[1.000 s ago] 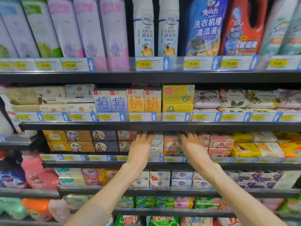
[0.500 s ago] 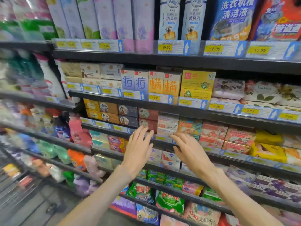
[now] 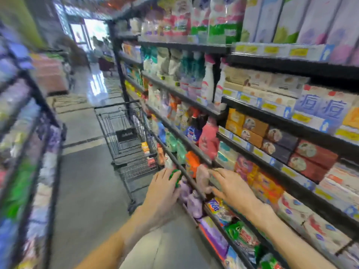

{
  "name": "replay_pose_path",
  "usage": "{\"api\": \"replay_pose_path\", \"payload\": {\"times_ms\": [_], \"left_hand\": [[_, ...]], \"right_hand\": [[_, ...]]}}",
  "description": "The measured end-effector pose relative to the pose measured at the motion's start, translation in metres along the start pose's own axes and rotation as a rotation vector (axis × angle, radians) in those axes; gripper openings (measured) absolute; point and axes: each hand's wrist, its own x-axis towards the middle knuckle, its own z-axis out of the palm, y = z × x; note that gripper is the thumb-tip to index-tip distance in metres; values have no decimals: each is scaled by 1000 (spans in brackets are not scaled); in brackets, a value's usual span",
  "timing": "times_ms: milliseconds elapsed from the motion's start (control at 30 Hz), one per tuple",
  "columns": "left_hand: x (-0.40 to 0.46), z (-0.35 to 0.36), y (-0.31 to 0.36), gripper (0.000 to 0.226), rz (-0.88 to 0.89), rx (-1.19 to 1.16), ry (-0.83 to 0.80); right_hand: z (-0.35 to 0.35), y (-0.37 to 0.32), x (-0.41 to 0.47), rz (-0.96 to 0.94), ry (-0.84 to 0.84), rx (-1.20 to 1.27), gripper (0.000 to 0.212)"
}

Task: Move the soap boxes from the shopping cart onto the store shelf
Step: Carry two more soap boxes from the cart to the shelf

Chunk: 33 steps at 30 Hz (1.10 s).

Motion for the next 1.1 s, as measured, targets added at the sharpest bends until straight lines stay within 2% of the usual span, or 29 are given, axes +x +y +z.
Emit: {"api": "replay_pose_path", "payload": {"times_ms": [167,300,567,633,833,1100], "left_hand": [[-49,-23,-117,59,-190,69,24],[-82,-44,-207,57,-316,133,46],[-111,-73,-377,58,-436,149,13],[-114,-74,-417,61,-484,136,-27],[-100,-64,-527,63,-558,132,-75],[-13,-48,-668,67,-579,142,-80]], "right_hand": [[53,-79,109,-183,-85,41,57],[88,-156,188,-287,-112,67,56],[139,-283,330,-359,-94,79,58],[155,-311,364,-368,-159,126,60],[204,-358,460,-368,-237,158,63],[271,-363,618,-390,-233,150,62]]}}
